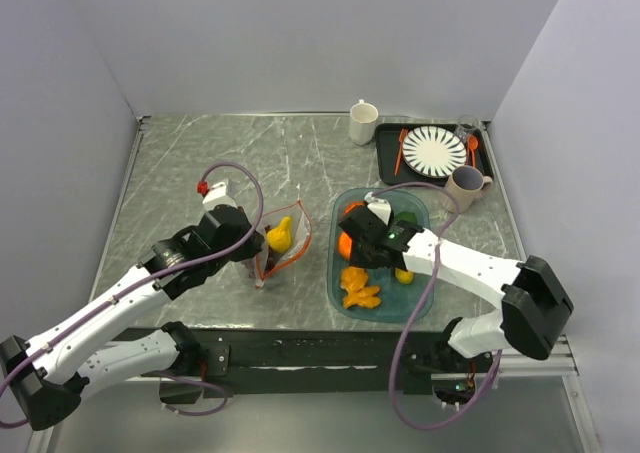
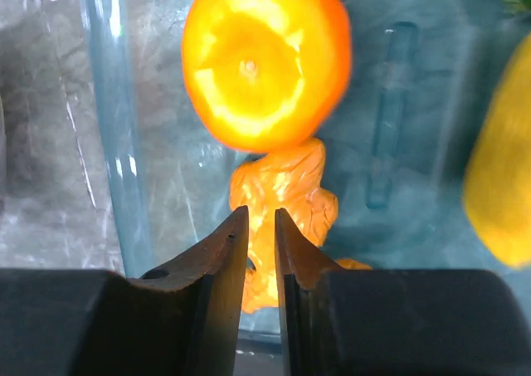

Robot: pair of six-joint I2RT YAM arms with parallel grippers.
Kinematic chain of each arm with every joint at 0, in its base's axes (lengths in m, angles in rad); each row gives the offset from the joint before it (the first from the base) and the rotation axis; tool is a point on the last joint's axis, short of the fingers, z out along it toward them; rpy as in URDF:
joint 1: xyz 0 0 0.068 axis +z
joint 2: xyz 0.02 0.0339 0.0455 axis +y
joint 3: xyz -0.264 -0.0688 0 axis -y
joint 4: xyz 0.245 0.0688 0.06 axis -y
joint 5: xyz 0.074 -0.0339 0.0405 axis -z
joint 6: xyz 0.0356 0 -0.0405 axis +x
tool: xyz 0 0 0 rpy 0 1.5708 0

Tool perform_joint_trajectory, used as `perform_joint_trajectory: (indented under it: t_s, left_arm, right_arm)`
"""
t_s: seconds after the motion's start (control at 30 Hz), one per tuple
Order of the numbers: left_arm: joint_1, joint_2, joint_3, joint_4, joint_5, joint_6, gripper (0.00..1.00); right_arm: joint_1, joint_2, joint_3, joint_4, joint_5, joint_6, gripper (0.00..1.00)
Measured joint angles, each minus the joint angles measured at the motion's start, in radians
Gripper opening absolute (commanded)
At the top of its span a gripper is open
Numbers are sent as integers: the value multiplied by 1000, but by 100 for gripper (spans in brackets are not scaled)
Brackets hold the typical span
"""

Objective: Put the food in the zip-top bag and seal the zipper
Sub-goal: Pick up the fake vegetable from the bin.

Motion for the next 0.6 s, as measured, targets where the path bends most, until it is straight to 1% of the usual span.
perform_joint_trajectory:
  t_s: [0.07, 0.2, 0.23, 0.3, 0.37, 0.4, 0.5, 0.6]
  left_arm:
    - [0, 0, -3, 2, 1, 0, 1]
    - [0, 0, -3, 0, 1, 0, 1]
    - [0, 0, -3, 0, 0, 0, 1]
    - [0, 0, -3, 0, 0, 0, 1]
    - [0, 0, -3, 0, 0, 0, 1]
    - [0, 0, -3, 0, 0, 0, 1]
    - [0, 1, -3, 0, 0, 1, 1]
    - [0, 3, -3, 0, 1, 1, 1]
  right_arm:
    - [-34, 24, -20, 48, -54, -22, 27]
    - [-46, 75, -20, 62, -77, -48, 32]
    - [-43, 75, -20, 62, -77, -52, 38]
    - [-30, 64, -20, 63, -77, -58, 46]
    - [-17, 45, -19, 59, -76, -62, 67]
    - [-13, 37, -19, 56, -76, -61, 72]
    - [-36, 9, -27, 57, -110, -87, 74]
    - [-108, -28, -74, 73, -150, -112, 76]
